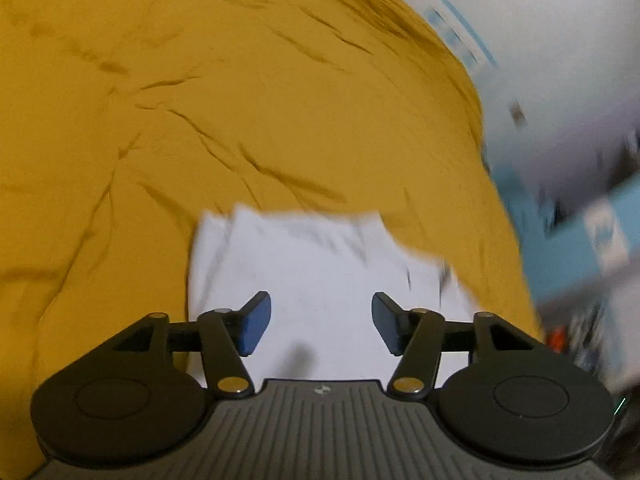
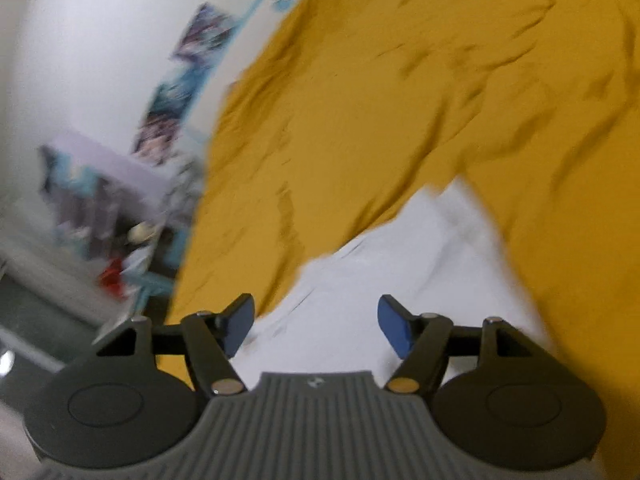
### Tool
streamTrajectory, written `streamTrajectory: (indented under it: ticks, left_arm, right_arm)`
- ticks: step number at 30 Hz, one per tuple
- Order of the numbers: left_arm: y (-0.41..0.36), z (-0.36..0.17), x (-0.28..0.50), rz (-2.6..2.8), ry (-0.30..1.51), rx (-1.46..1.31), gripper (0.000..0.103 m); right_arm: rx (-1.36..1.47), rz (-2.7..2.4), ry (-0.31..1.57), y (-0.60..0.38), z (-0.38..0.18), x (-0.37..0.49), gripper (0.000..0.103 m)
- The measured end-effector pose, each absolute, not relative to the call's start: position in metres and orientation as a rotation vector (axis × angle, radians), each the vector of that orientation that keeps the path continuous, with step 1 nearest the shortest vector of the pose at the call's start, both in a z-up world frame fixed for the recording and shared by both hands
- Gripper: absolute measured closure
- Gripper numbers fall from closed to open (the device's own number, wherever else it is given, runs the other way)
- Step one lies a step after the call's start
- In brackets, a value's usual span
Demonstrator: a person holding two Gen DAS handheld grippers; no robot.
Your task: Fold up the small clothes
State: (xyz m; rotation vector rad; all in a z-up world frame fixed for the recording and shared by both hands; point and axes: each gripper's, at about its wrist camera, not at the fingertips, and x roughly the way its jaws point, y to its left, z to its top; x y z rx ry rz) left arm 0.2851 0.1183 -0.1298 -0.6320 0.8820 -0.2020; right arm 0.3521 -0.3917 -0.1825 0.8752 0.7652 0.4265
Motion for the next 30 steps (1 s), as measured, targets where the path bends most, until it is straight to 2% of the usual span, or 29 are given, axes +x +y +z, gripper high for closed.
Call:
streamTrajectory:
  ticks: [3, 9, 16, 30]
  left_arm:
    - [0.095, -0.118, 0.243, -0.219, 0.91, -0.535, 0.035]
    - [0.081, -0.121, 0.18, -0.199, 0.912, -0.514, 0.035]
    - [0.086, -0.133, 0.171, -0.191, 0.897, -0.57, 0.035]
    - [0.094, -0.144, 0.153, -0.241, 0.839, -0.585, 0.032]
  right_arm:
    - [0.813, 0.47, 0.761, -0.383, -0.171, 0.308, 0.036]
    - [0.803, 0.444, 0.728, -0.382, -0.164, 0.248, 0.03]
    - [0.848, 0.29, 0.796, -0.412, -0.188, 0.224, 0.03]
    - [0.807, 0.2, 0.76, -0.421, -0.202, 0.216, 0.034]
